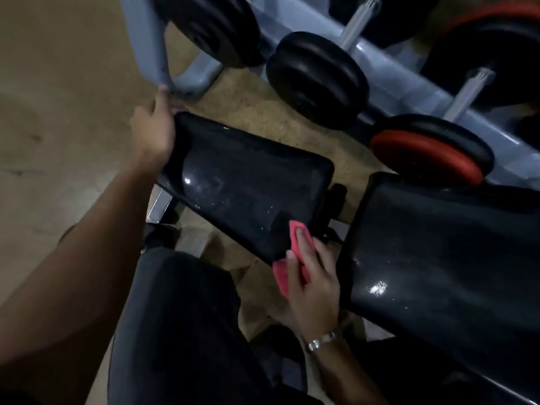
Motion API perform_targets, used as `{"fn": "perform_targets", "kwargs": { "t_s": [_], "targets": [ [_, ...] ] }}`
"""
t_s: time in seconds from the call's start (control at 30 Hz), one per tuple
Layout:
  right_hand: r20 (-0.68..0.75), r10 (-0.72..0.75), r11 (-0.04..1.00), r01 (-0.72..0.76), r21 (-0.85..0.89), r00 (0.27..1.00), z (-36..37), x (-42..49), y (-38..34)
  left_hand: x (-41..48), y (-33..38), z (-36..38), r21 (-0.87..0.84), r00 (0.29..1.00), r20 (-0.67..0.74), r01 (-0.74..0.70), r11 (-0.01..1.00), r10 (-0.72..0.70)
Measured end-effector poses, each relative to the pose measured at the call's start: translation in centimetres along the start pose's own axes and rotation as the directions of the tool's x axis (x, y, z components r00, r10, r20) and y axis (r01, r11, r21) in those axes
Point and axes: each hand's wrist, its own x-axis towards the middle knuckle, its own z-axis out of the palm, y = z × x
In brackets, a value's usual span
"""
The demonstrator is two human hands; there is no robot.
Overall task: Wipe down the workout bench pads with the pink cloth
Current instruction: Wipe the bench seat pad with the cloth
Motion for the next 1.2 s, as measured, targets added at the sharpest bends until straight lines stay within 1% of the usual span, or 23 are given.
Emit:
{"fn": "perform_targets", "kwargs": {
  "t_s": [0.03, 0.07, 0.13, 0.17, 0.23, 0.3, 0.37, 0.4, 0.43, 0.5, 0.53, 0.57, 0.63, 0.7, 0.73, 0.77, 0.87, 0.93, 1.0, 1.07, 1.1, 1.13, 1.2],
  "targets": [
    [0.005, -0.013, 1.000, 0.013, -0.001, 1.000, 0.3, -0.4, 0.4, 0.2, -0.5, -0.2, 0.035, 1.000, 0.005, -0.017, 0.999, 0.017],
    [0.011, -0.025, 1.000, 0.025, 0.000, 1.000, 0.5, -0.9, 0.9, 0.0, -0.6, -0.4, 0.031, 1.000, 0.015, -0.019, 0.999, 0.019],
    [0.003, -0.062, 0.998, 0.062, 0.004, 0.998, 0.7, -1.6, 1.9, 0.3, -1.3, -0.9, -0.023, 0.997, 0.080, -0.010, 1.000, 0.012],
    [-0.011, -0.083, 0.996, 0.083, -0.010, 0.996, 0.8, -1.9, 2.2, 0.5, -1.5, -1.0, -0.030, 0.994, 0.104, -0.033, 0.999, 0.036],
    [-0.045, -0.110, 0.993, 0.108, -0.054, 0.993, 1.5, -2.0, 2.7, 0.8, -1.9, -1.0, -0.095, 0.995, 0.089, -0.034, 0.995, 0.042],
    [-0.052, -0.125, 0.986, 0.118, -0.118, 0.991, 2.2, -1.7, 2.9, 2.3, -3.8, -1.2, -0.148, 0.990, 0.137, -0.008, 0.989, 0.029],
    [-0.010, -0.141, 0.966, 0.136, -0.221, 0.990, 2.9, -1.3, 3.1, 0.8, -2.8, -1.0, -0.118, 0.999, 0.036, 0.030, 0.993, -0.026],
    [0.001, -0.154, 0.951, 0.149, -0.270, 0.988, 3.3, -1.0, 3.1, -0.5, -1.6, -0.9, -0.109, 1.000, 0.003, 0.016, 0.994, -0.016],
    [0.009, -0.166, 0.936, 0.160, -0.312, 0.986, 3.7, -0.9, 3.1, -1.9, -0.4, -0.5, -0.057, 1.000, -0.020, -0.014, 0.998, 0.013],
    [0.030, -0.185, 0.907, 0.182, -0.380, 0.982, 4.0, -1.4, 2.9, -2.9, 0.0, 0.3, 0.064, 0.996, -0.029, -0.077, 0.995, 0.079],
    [0.057, -0.185, 0.894, 0.192, -0.405, 0.981, 3.8, -1.8, 2.9, -3.3, 0.1, 0.4, 0.080, 0.997, -0.010, -0.081, 0.994, 0.082],
    [0.086, -0.177, 0.885, 0.197, -0.423, 0.980, 3.6, -1.9, 3.0, -3.5, 0.0, 0.2, 0.079, 0.993, 0.014, -0.118, 0.990, 0.118],
    [0.094, -0.117, 0.894, 0.146, -0.425, 0.989, 3.1, -1.2, 3.0, -2.8, -0.8, -0.2, 0.067, 0.985, 0.041, -0.172, 0.983, 0.169],
    [0.019, -0.018, 0.921, 0.023, -0.389, 1.000, 3.3, 0.7, 2.6, -2.5, -1.0, -0.3, 0.059, 0.981, 0.036, -0.190, 0.980, 0.189],
    [-0.003, 0.005, 0.925, -0.006, -0.380, 1.000, 3.6, 1.4, 1.9, -2.4, -1.0, -0.4, 0.056, 0.982, 0.036, -0.188, 0.981, 0.186],
    [0.011, -0.005, 0.925, 0.008, -0.381, 1.000, 3.8, 1.5, 1.1, -2.5, -0.9, -0.4, 0.051, 0.980, 0.040, -0.198, 0.979, 0.196],
    [0.160, -0.098, 0.899, 0.156, -0.408, 0.982, 4.0, -0.7, -0.2, -2.6, -0.8, -0.6, 0.039, 0.979, 0.054, -0.197, 0.980, 0.195],
    [0.236, -0.086, 0.873, 0.187, -0.449, 0.968, 3.3, -2.0, 0.1, -2.5, -0.9, -0.7, 0.048, 0.979, 0.059, -0.196, 0.979, 0.193],
    [0.248, -0.013, 0.859, 0.138, -0.492, 0.969, 3.0, -1.3, 0.5, -2.7, -1.0, -0.6, 0.052, 0.978, 0.047, -0.205, 0.977, 0.202],
    [0.185, 0.043, 0.892, 0.046, -0.449, 0.982, 3.6, 0.3, -0.1, -2.7, -1.1, -0.5, 0.068, 0.976, 0.038, -0.217, 0.974, 0.215],
    [0.171, 0.043, 0.905, 0.034, -0.424, 0.984, 4.0, 0.8, -0.5, -2.7, -1.2, -0.5, 0.075, 0.974, 0.032, -0.224, 0.972, 0.222],
    [0.189, 0.015, 0.909, 0.065, -0.413, 0.982, 4.4, 0.8, -0.7, -2.6, -1.3, -0.4, 0.076, 0.974, 0.021, -0.229, 0.971, 0.228],
    [0.299, -0.080, 0.895, 0.201, -0.398, 0.951, 4.3, 0.1, -0.2, -2.7, -1.2, -0.1, 0.100, 0.969, 0.015, -0.245, 0.964, 0.245]
  ]
}}
